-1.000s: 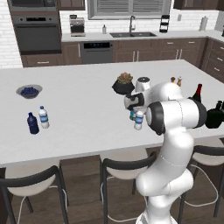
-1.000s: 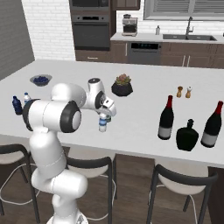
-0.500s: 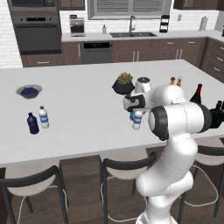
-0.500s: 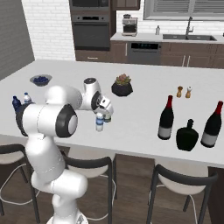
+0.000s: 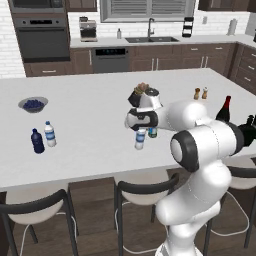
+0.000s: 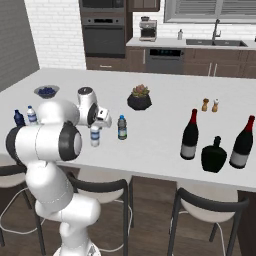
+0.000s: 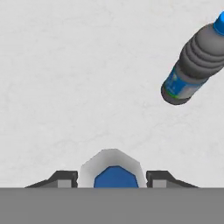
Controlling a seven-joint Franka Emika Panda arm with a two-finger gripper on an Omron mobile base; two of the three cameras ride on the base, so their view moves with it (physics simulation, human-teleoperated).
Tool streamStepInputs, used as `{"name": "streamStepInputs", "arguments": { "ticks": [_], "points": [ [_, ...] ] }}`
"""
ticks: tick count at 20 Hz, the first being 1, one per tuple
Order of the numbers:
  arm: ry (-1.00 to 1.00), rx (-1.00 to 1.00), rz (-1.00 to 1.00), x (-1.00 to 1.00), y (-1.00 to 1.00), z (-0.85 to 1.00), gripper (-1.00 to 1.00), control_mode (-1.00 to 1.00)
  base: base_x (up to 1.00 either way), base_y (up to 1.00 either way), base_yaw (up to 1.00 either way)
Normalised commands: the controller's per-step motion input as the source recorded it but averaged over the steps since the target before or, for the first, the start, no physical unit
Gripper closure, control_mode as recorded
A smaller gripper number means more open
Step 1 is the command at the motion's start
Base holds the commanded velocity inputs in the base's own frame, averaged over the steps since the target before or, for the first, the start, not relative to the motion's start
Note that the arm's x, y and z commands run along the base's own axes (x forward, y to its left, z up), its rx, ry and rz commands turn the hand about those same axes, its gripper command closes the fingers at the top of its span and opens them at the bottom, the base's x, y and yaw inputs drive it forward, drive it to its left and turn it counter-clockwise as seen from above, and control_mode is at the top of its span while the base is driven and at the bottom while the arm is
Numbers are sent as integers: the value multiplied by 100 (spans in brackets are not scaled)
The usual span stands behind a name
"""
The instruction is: Move the plastic bottles in the middle to the plastics group, and the glass bottles in the middle to the glass group.
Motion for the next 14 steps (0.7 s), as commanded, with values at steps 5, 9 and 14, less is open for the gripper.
{"name": "streamStepInputs", "arguments": {
  "ticks": [5,9,14],
  "points": [
    [-7,0,26,10,100,2,100,-100,0,0,0],
    [-16,0,25,19,100,1,100,-100,0,0,0],
    [-18,0,20,28,92,4,100,-100,0,0,0]
  ]
}}
